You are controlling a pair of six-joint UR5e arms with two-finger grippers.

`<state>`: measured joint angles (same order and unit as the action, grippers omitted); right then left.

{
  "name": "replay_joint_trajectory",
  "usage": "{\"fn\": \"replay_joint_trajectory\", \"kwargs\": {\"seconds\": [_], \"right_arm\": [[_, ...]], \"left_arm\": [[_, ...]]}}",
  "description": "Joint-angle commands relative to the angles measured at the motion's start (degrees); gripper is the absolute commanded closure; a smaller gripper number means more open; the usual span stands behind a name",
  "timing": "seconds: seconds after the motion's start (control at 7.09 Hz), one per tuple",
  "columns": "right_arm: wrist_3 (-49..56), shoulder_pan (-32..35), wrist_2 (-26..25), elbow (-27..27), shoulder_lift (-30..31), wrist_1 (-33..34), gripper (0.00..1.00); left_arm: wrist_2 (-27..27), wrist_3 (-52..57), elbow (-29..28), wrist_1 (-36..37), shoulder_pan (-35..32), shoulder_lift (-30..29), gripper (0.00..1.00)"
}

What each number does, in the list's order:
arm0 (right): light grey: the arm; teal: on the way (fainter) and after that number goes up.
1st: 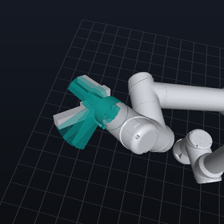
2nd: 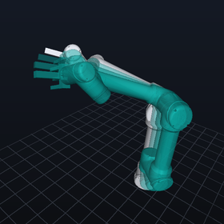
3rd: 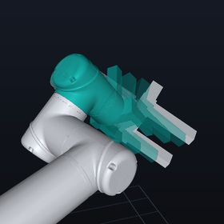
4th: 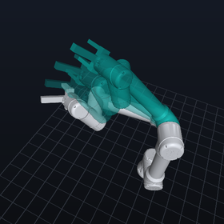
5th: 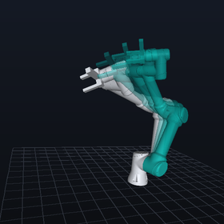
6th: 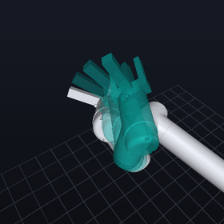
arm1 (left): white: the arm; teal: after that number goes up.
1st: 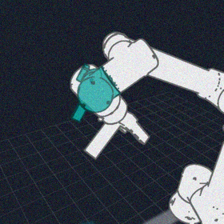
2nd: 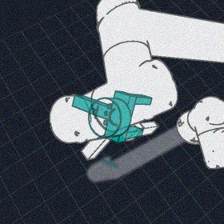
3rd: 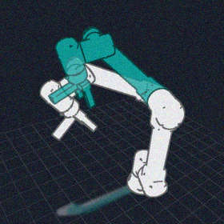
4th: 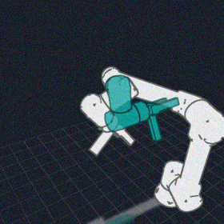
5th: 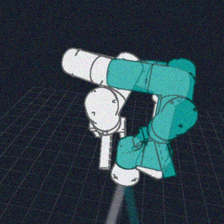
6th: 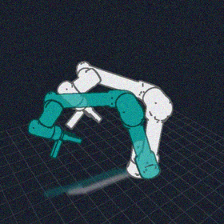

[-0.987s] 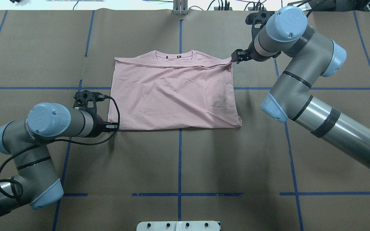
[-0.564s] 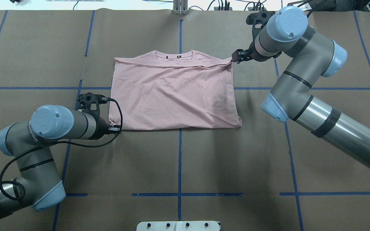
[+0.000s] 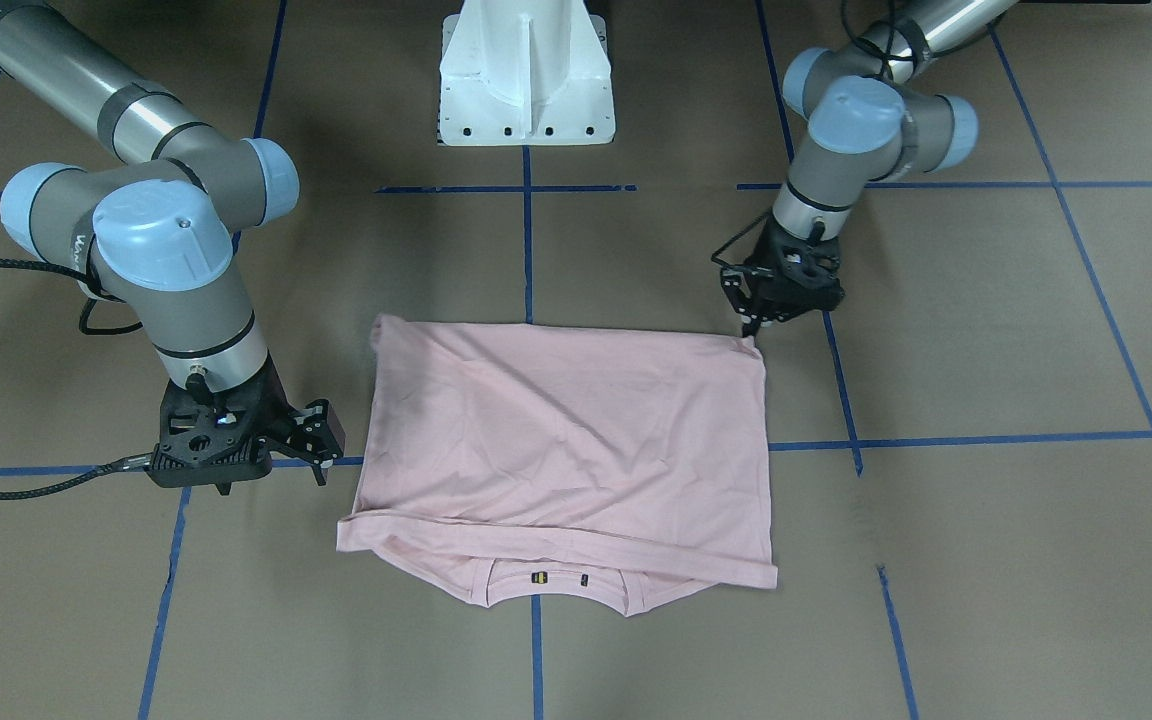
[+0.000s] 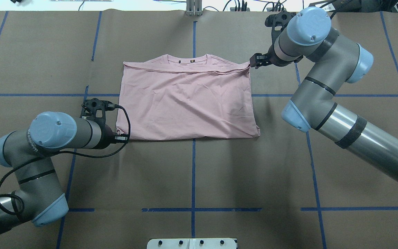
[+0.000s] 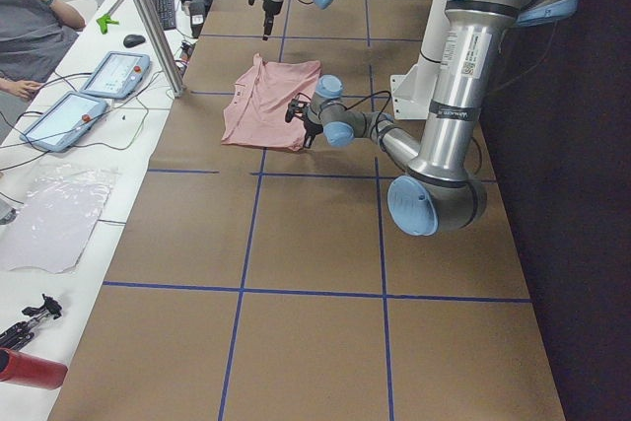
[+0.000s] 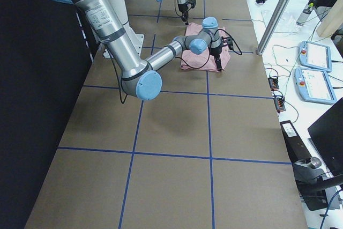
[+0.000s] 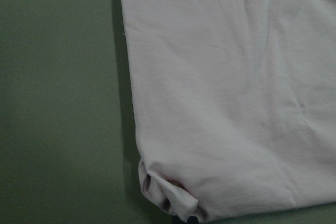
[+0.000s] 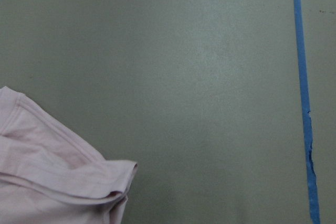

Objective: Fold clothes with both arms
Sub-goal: 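Drag the folded shirt with the left gripper away from the robot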

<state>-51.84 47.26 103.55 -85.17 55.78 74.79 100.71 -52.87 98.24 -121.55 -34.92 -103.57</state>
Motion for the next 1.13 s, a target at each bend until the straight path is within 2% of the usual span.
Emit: {"fn": "replay_joint_trajectory", "kwargs": {"seconds": [0.0, 0.14, 0.42, 0.56, 0.71, 0.85, 0.99], "right_arm": [[-0.2, -0.2, -0.2, 0.0, -0.1, 0.0, 0.0], [-0.6, -0.2, -0.2, 0.0, -0.1, 0.0, 0.0], [-1.9, -0.5, -0.2, -0.1, -0.4, -0.1, 0.0], [-2.1, -0.7, -0.1, -0.1, -0.7, -0.1, 0.0], [-2.3, -0.8, -0.1, -0.1, -0.8, -0.1, 0.0], [-4.3, -0.9, -0.1, 0.1, -1.5, 0.0, 0.0], [-9.9, -2.3, -0.2, 1.2, -4.2, 0.3, 0.01]], "left_arm": [[0.1, 14.1, -7.9, -0.7, -9.6, -1.4, 1.0], [0.1, 18.4, -17.9, -2.5, -14.5, -8.5, 1.0], [-1.2, 22.9, -46.1, -12.1, -20.2, -26.2, 1.0], [-4.4, 22.7, -53.3, -12.5, -20.3, -32.5, 1.0], [-4.4, 22.8, -54.0, -14.6, -20.6, -32.5, 1.0], [-4.0, 22.9, -51.6, -19.8, -20.8, -27.4, 0.01], [-0.8, 23.2, -46.9, -20.7, -22.3, -24.9, 0.0]]}}
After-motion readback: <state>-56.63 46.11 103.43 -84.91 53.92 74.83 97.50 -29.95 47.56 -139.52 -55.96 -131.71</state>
